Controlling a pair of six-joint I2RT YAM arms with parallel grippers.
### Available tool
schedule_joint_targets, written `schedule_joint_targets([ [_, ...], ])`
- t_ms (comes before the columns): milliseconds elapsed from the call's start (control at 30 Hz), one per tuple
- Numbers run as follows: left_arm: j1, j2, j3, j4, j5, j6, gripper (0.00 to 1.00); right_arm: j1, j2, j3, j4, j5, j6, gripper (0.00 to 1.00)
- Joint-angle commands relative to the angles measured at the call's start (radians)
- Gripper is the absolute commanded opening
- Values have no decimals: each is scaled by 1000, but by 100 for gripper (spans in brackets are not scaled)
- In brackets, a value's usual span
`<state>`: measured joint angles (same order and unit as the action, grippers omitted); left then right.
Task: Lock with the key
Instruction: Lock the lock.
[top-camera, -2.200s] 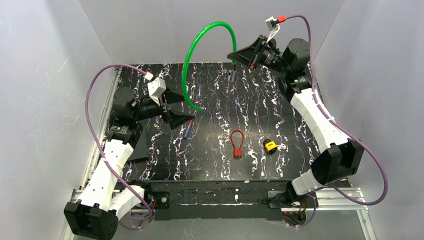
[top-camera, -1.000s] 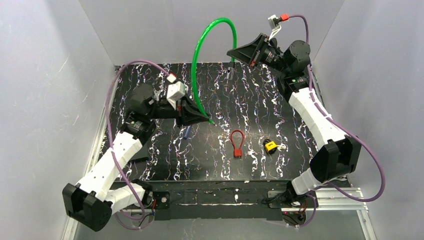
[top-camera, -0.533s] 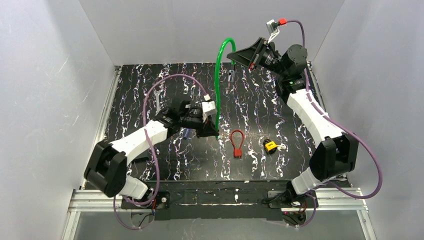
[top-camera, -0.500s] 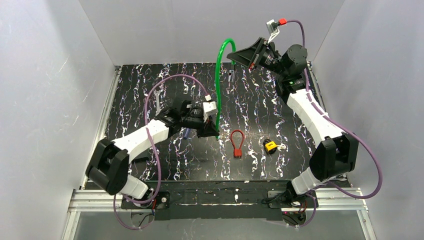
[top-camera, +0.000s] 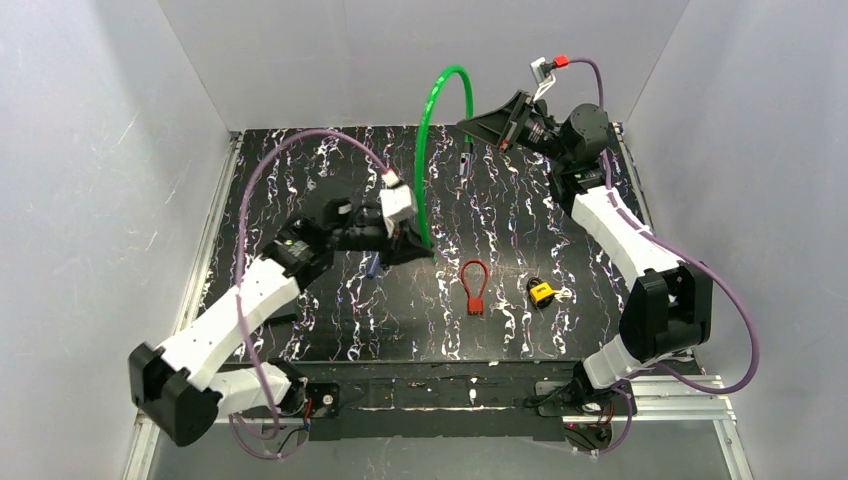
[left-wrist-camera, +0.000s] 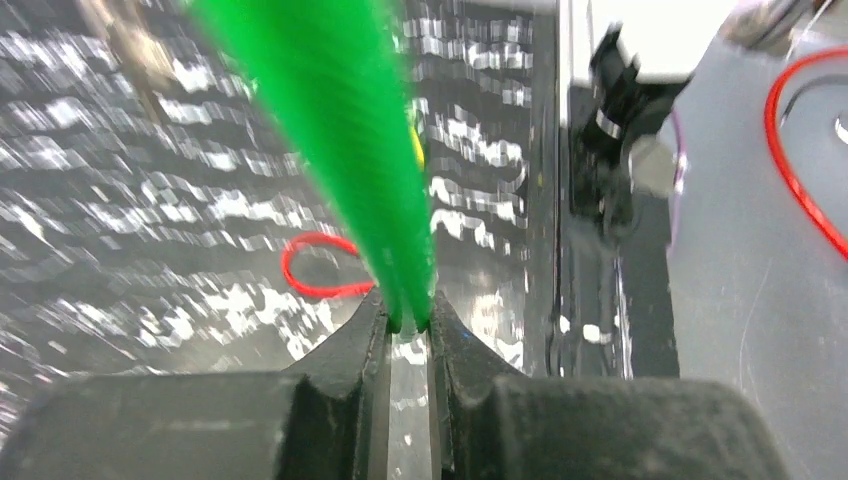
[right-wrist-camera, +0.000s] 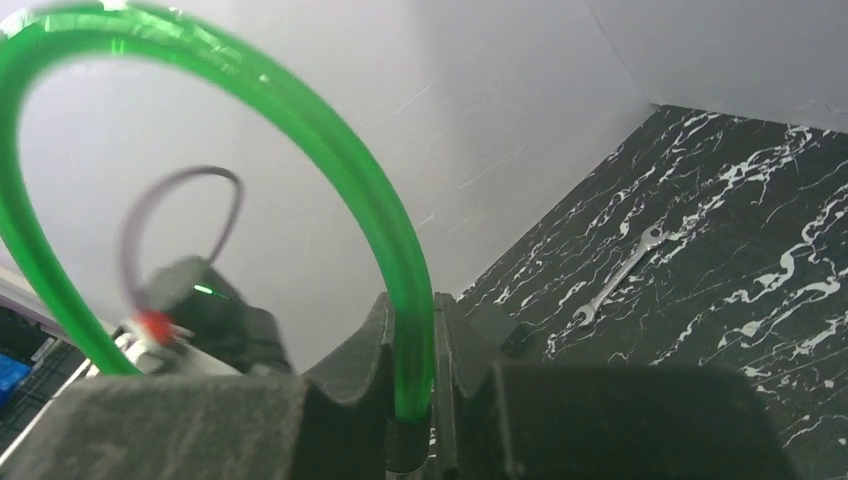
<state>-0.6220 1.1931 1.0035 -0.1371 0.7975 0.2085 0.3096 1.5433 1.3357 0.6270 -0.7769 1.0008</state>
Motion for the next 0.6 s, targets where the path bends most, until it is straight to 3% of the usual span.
schedule_joint_targets([
  [0,19,-99,161,18,-27,-150,0,6,-73,-28,169,14,75,1],
  [167,31,-87,265,196,-107,-270,0,6,-66,-83,269,17,164,1],
  [567,31,37,426,284,-150,-278,0,22,-99,-167,300,39,224,1],
])
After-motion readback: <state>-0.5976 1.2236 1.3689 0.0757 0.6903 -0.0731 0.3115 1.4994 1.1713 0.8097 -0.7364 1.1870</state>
